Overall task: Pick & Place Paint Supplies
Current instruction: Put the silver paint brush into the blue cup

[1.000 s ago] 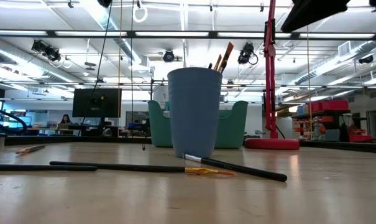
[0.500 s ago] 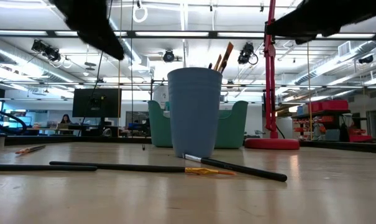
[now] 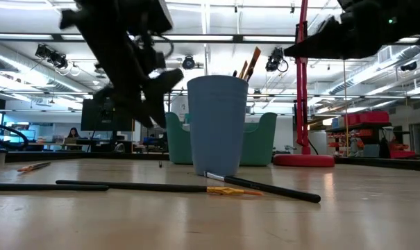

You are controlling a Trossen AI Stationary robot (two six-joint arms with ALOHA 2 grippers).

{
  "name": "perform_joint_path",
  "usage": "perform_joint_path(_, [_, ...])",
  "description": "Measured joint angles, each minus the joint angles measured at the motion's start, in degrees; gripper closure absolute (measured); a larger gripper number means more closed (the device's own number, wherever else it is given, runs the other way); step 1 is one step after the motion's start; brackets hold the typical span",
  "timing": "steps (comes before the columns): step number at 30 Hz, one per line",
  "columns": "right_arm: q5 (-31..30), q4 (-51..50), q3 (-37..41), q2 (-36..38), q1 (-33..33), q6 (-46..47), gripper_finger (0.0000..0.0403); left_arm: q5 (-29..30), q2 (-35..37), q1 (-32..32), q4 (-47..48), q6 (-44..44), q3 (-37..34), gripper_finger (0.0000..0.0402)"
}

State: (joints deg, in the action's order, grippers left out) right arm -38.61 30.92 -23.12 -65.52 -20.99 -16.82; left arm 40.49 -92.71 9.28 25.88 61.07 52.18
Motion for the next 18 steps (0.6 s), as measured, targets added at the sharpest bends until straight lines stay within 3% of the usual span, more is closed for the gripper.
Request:
perform_joint_path(6, [0.0, -1.8, 0.0, 0.0, 3.4, 1.5, 0.0358, -1.5, -4.0, -2.5, 0.6, 4.9, 0.0, 0.0231])
perform_joint_path(14, [-0.4, -4.8, 0.0, 0.0, 5.2, 0.0, 0.0358, 2.4, -4.1, -2.6, -0.4, 11.4, 0.0, 0.0231])
perform_joint_path(18, [-6.4, -3.2, 0.0, 0.0, 6.4, 0.5, 0.0357, 2.4, -4.1, -2.6, -1.0, 14.1, 0.0, 0.0231])
